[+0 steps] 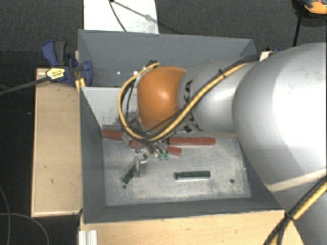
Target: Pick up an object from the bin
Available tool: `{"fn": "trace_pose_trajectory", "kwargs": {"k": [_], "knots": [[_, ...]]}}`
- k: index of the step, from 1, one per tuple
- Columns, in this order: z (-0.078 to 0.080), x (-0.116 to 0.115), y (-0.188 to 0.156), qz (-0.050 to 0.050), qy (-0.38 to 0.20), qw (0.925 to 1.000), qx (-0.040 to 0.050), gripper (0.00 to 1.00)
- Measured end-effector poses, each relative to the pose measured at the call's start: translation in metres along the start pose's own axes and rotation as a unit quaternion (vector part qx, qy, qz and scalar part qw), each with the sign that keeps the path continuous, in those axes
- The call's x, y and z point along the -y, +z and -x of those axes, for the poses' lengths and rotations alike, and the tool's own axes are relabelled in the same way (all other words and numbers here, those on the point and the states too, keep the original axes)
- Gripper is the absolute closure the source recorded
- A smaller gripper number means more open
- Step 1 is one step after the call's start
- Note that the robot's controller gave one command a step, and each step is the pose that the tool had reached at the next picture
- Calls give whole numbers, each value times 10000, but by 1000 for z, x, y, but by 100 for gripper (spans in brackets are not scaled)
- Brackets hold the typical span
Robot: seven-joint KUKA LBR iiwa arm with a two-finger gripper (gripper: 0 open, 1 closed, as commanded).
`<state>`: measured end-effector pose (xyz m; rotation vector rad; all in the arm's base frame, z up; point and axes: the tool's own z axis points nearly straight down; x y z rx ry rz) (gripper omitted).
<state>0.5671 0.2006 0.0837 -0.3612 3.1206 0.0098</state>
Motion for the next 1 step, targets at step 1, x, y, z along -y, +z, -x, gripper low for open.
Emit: {"fn": "trace_pose_trajectory", "kwargs": {"k": [1], "knots": [[-26,22,-3,-65,4,10000,-2,0]]}}
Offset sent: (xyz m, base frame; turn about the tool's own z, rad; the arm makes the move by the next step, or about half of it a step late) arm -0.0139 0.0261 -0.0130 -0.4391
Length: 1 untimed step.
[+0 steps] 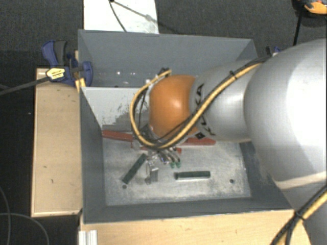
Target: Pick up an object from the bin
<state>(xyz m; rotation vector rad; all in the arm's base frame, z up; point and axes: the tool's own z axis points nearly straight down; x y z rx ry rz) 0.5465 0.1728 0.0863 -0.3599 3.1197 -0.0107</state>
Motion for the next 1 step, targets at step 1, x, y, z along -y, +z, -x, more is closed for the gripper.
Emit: {"fn": "trace_pose_trajectory", "kwargs": {"k": [1], "knots": [[19,-51,15,40,-2163,9763,17,100]]}}
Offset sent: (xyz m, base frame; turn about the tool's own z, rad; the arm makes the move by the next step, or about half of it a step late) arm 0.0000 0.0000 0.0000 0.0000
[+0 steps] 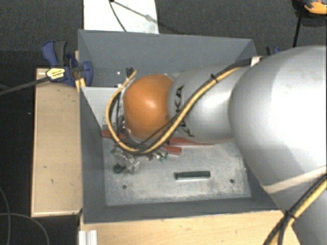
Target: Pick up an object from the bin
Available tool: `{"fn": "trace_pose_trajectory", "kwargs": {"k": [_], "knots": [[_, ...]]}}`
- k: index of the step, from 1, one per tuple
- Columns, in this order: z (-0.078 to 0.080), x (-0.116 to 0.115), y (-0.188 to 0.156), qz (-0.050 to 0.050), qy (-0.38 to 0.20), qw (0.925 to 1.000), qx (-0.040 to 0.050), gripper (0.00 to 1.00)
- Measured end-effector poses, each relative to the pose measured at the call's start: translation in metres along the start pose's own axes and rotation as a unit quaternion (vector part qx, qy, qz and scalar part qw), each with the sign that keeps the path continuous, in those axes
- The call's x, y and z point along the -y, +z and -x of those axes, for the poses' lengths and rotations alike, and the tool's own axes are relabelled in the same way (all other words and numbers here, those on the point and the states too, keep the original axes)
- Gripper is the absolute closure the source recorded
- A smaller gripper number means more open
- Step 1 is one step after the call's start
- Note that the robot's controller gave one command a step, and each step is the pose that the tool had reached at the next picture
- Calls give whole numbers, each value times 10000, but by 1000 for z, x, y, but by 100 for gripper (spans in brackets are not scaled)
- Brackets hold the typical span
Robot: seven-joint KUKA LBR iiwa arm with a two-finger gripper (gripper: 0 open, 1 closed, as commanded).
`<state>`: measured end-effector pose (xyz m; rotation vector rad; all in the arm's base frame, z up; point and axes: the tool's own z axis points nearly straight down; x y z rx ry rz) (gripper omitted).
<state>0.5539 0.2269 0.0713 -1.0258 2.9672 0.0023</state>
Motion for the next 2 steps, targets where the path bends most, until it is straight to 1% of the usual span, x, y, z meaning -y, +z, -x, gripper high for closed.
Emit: {"fn": "trace_pose_trajectory", "kwargs": {"k": [1,2], "knots": [[0,0,0,1,7,10000,0,100],[13,-23,-140,-5,4,10000,12,100]]}}
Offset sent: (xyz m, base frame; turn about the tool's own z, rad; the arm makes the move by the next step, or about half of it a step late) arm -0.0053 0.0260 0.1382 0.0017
